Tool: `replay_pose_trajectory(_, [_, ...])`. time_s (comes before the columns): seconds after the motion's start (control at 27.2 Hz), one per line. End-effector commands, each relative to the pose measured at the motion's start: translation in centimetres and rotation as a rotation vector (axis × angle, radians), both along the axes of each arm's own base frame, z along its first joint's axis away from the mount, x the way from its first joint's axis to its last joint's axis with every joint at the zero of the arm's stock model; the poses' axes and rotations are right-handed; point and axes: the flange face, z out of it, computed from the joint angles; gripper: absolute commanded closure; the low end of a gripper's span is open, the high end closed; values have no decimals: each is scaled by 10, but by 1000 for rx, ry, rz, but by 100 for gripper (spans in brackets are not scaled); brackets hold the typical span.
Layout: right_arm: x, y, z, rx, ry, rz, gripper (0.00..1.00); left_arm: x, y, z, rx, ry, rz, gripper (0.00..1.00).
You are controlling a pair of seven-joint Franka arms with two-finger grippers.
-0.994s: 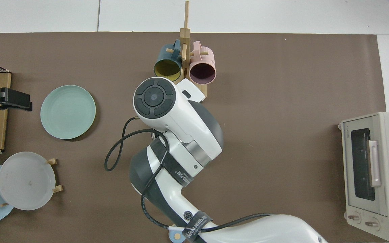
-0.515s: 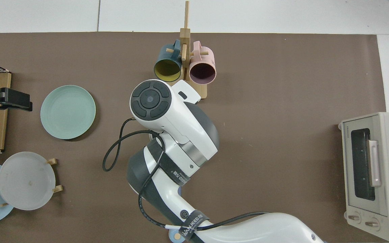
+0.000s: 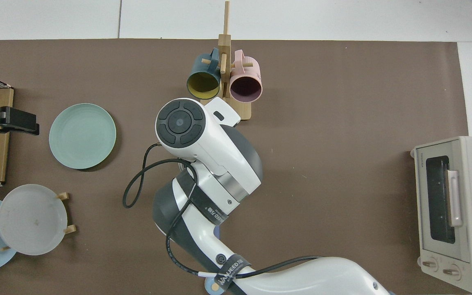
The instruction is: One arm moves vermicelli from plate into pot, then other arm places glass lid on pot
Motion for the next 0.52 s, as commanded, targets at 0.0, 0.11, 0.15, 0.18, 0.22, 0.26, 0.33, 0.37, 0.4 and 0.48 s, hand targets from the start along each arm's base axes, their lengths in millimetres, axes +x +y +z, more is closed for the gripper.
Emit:
replay_pose_trajectory(0.0, [6,0,2,12,-20,1,100,-6,0,2,0,-2,2,0])
replay_pose_trajectory(0.11, [6,0,3,12,-22,3,100,-6,0,2,0,-2,2,0])
replay_pose_trajectory(0.15, [6,0,3,9,-23,5,100,-6,0,3,0,-4,3,0])
replay_pose_trajectory(0.18, [7,-1,3,9,-23,3,100,-6,0,3,0,-4,3,0])
replay_pose_trajectory(0.22, [7,-1,3,9,-23,3,100,-6,0,3,0,-4,2,0])
replay_pose_trajectory(0.26, [7,-1,3,9,-23,3,100,-6,0,3,0,-4,3,0])
replay_pose_trajectory(0.33, [6,-1,2,11,-21,3,100,-6,0,3,0,-4,3,0])
replay_pose_trajectory(0.37, [7,-2,2,12,-20,1,100,-6,0,3,0,-4,2,0])
replay_pose_trajectory(0.4, [7,-2,2,12,-20,2,100,-6,0,3,0,-4,2,0])
replay_pose_trajectory(0.48, [8,-3,2,12,-20,1,100,-6,0,3,0,-4,2,0])
